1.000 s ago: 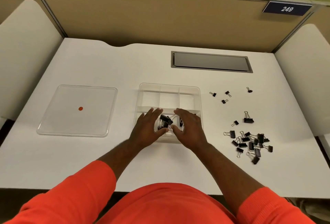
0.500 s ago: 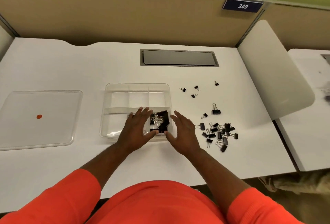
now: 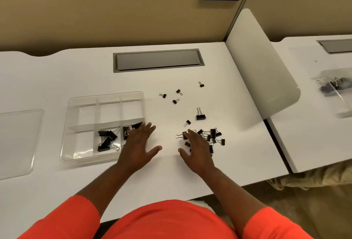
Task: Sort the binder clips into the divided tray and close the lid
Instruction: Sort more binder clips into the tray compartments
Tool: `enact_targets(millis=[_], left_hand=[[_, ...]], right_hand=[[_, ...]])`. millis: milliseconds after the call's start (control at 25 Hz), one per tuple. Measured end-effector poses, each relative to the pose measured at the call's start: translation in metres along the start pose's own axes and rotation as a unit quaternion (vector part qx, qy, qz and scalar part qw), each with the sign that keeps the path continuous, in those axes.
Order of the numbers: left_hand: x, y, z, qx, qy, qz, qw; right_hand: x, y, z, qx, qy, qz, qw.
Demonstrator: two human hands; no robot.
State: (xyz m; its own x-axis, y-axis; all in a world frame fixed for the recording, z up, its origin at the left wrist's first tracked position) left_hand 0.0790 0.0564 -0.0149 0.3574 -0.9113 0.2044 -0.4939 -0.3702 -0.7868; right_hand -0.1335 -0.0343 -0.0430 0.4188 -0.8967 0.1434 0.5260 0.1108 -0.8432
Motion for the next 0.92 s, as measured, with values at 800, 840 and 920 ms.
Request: enact_targets(millis=[800,840,920], left_hand=[[0.105,0.150,-0.113,0.027,0.008,0.089,0.996],[0.111,0.155,-0.116,0.039,0.007,0.091,0.995],[0.122,0.165,-0.119,0.050,-0.012,0.090,0.995]], right_hand=[[0.054,-0.050,-0.144,0.001,-0.004,0.018,1.000],[0.055,-0.050,-0.144,0.002,-0.010,0.018,1.000],[0.058,-0.050,-0.145,0.012,-0.024,0.020,0.999]])
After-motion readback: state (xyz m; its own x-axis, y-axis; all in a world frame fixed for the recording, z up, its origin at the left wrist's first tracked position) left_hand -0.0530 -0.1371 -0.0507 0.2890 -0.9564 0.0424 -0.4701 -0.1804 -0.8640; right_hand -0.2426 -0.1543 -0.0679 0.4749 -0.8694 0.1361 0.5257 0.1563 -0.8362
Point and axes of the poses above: each hand's wrist, its own x-axis towards the middle knuckle, its own y-axis out of the palm, z = x × y, the point moved 8 cm from there along x, towards the middle knuckle, and after that the axes turned 12 degrees about -z, right-handed, at the moved point
